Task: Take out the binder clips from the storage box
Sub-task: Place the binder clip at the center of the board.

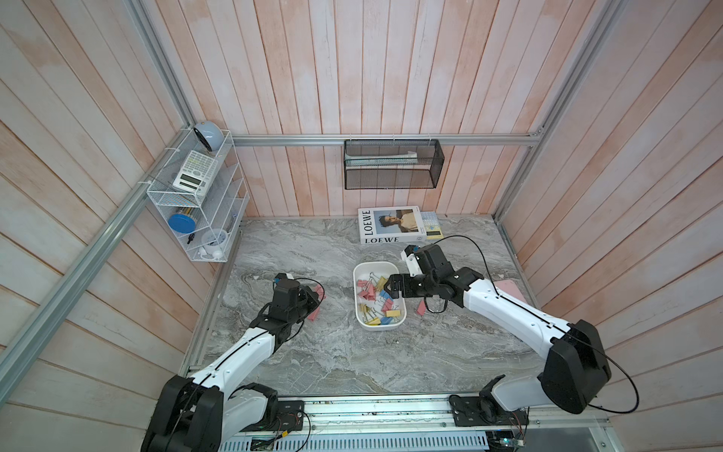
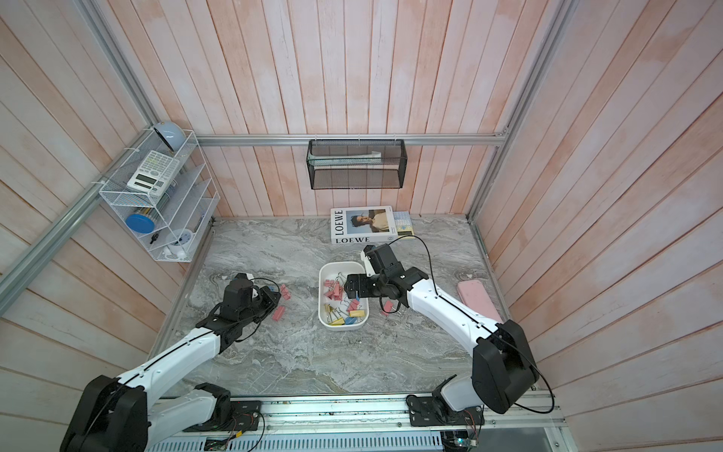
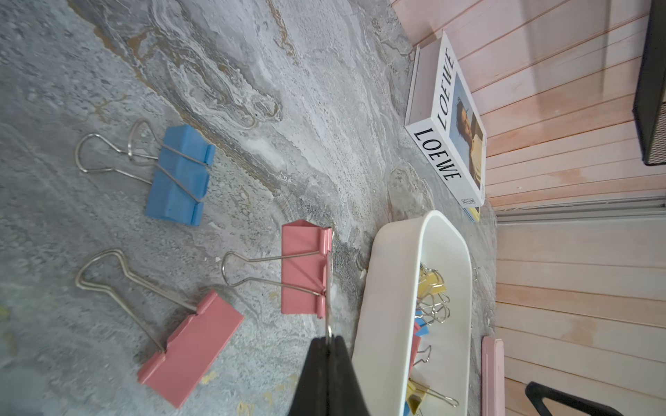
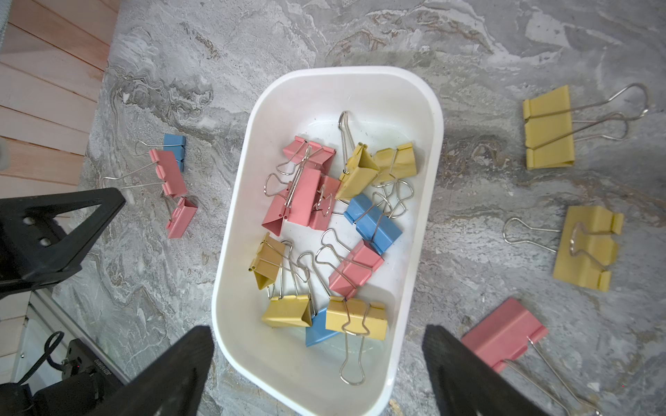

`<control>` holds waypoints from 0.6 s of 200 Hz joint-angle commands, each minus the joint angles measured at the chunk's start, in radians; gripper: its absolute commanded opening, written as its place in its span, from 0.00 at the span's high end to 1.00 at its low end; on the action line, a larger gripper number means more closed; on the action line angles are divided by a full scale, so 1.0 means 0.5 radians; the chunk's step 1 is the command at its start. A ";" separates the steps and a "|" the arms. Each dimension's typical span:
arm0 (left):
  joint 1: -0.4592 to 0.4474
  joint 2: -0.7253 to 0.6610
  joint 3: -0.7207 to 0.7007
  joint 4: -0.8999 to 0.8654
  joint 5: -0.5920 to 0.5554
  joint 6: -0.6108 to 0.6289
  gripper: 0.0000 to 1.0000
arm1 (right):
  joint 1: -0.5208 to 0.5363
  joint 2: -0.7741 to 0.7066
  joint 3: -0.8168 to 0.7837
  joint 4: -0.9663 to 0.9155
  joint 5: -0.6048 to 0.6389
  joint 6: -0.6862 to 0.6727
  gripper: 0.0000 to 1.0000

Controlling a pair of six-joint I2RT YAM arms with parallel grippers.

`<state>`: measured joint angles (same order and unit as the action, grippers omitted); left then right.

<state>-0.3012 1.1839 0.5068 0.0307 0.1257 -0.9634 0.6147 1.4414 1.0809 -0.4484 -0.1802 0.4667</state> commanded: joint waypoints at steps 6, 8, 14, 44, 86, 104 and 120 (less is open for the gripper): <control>0.007 0.187 0.078 0.316 0.054 0.051 1.00 | 0.025 -0.033 0.005 -0.062 0.017 -0.016 0.02; 0.007 0.209 0.079 0.330 0.057 0.050 1.00 | 0.027 -0.030 0.007 -0.065 0.018 -0.018 0.02; 0.013 0.262 0.082 0.374 0.074 0.051 1.00 | 0.032 -0.027 0.011 -0.068 0.025 -0.022 0.02; 0.016 0.494 0.113 0.556 0.126 0.056 1.00 | 0.092 0.038 0.069 -0.117 0.081 -0.049 0.02; 0.036 0.703 0.005 0.852 0.165 0.013 0.99 | 0.184 0.170 0.148 -0.119 0.080 -0.071 0.02; 0.045 0.746 -0.052 0.930 0.189 -0.006 0.97 | 0.221 0.232 0.183 -0.127 0.108 -0.070 0.02; 0.057 0.748 -0.091 0.940 0.205 -0.014 0.87 | 0.247 0.295 0.228 -0.146 0.125 -0.084 0.02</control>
<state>-0.2829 1.5345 0.5030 0.4625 0.2070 -0.9646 0.7174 1.5520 1.1488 -0.4873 -0.1478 0.4423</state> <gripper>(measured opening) 0.073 0.979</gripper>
